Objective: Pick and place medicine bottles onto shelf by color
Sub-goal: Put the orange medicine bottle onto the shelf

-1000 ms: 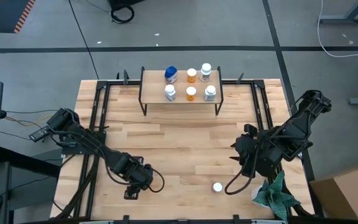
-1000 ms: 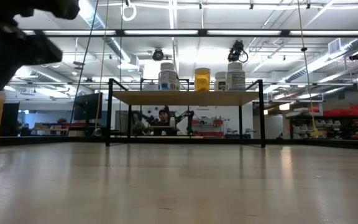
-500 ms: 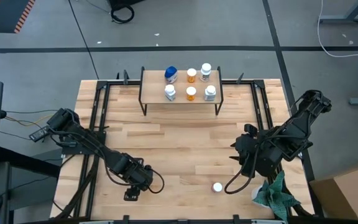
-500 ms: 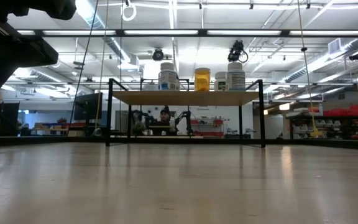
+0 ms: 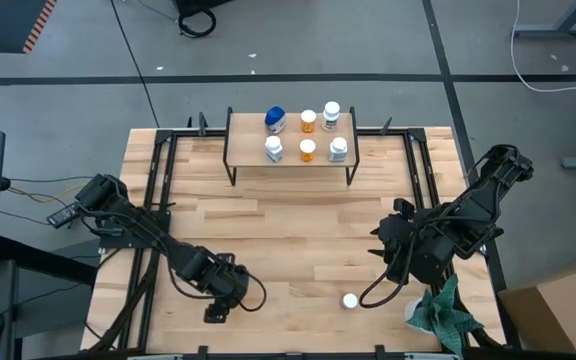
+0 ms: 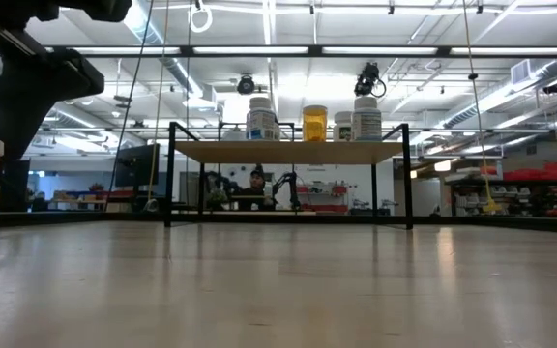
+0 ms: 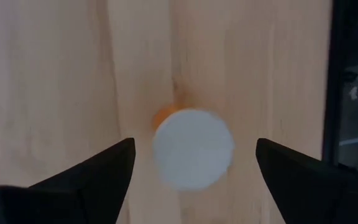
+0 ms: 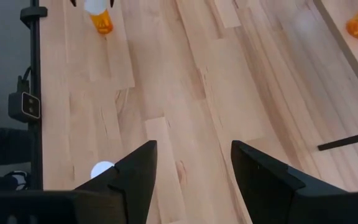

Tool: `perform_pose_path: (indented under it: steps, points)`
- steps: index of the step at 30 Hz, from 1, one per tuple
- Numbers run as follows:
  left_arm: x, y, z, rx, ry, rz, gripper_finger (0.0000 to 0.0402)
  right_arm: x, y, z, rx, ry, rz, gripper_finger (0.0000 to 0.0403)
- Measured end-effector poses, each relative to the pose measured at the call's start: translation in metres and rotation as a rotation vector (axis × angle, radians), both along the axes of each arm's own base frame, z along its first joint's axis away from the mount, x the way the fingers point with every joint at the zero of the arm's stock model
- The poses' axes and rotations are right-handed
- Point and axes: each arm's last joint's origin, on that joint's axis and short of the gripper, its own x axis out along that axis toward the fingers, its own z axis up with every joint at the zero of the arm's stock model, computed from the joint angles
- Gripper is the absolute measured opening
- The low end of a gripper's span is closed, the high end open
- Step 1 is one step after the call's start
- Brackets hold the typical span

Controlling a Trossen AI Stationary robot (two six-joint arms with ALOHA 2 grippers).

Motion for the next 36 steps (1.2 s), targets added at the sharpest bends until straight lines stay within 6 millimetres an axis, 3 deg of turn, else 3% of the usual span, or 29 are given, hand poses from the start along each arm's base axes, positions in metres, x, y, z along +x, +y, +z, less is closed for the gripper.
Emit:
perform_pose_path:
  steps: [9,19,36]
  points:
    - [0.0,-0.012,-0.014,0.018,0.017,-0.042,0.0343,0.0,0.0,0.0,0.0,0.0,0.0,0.0214]
    - [0.002,-0.011,-0.016,0.056,0.0,0.014,0.0337,0.0,0.0,0.0,0.0,0.0,0.0,0.0214]
    - [0.002,-0.011,-0.016,0.05,0.002,0.019,0.0265,0.0,0.0,0.0,0.0,0.0,0.0,0.0214]
